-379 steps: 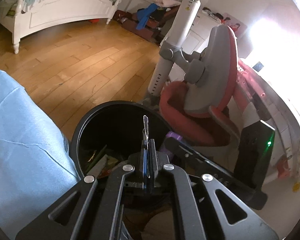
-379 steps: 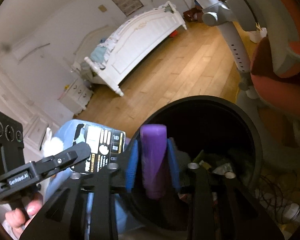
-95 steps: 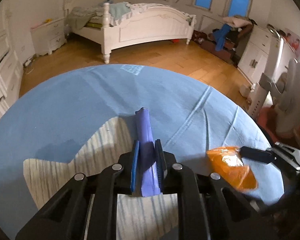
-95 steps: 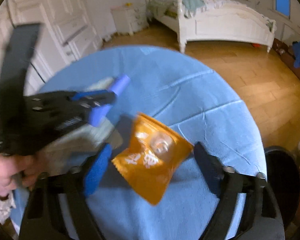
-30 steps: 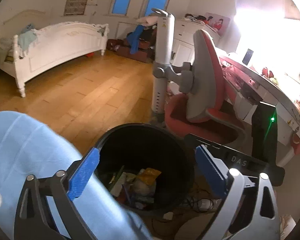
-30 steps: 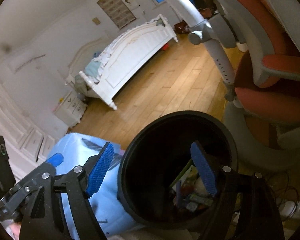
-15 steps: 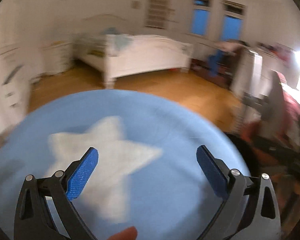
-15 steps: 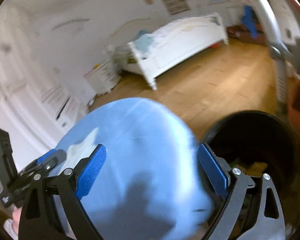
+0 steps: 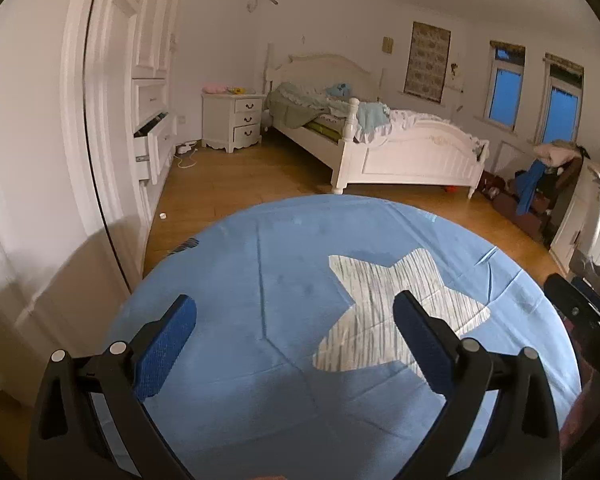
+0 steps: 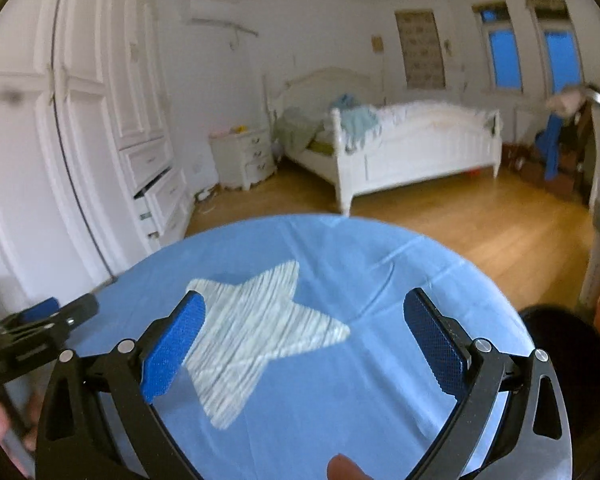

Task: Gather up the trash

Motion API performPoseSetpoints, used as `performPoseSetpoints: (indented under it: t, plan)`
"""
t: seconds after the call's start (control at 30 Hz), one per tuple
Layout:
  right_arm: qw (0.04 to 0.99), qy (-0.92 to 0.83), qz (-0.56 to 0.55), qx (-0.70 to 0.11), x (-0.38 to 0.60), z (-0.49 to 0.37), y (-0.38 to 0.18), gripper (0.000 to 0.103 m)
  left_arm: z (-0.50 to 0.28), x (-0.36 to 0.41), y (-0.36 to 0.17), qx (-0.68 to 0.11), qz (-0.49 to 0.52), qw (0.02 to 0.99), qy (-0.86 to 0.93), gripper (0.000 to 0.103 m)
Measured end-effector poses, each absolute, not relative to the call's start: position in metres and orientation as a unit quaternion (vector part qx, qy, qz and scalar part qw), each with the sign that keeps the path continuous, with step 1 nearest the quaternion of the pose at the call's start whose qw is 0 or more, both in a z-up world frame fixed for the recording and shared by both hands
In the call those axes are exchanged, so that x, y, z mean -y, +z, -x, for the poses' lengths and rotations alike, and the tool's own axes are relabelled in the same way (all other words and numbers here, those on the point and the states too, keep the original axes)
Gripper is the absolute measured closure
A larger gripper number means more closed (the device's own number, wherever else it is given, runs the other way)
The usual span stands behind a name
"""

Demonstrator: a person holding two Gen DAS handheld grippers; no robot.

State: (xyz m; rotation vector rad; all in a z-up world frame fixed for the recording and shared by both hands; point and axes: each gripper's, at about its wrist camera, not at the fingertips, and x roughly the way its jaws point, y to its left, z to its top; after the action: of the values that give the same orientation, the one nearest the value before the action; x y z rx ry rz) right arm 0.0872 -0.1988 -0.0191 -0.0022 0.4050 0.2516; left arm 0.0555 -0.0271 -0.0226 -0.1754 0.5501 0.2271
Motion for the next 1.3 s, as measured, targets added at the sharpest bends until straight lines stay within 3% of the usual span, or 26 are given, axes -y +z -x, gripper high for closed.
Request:
performPoseSetpoints:
  t: [0.3, 1.3]
  plan:
    - [0.985, 0.107, 0.034, -0.129, 0.193, -0.070, -0.018, 0.005, -0.050, 0.017, -0.025, -0.250, 0.098, 0.957, 0.112, 0.005]
    - [0.987, 0.109, 0.014, -0.119, 0.199, -0.061, -0.018, 0.005, -0.053, 0.021, -0.026, -0.258, 0.078, 0.957, 0.108, 0.005]
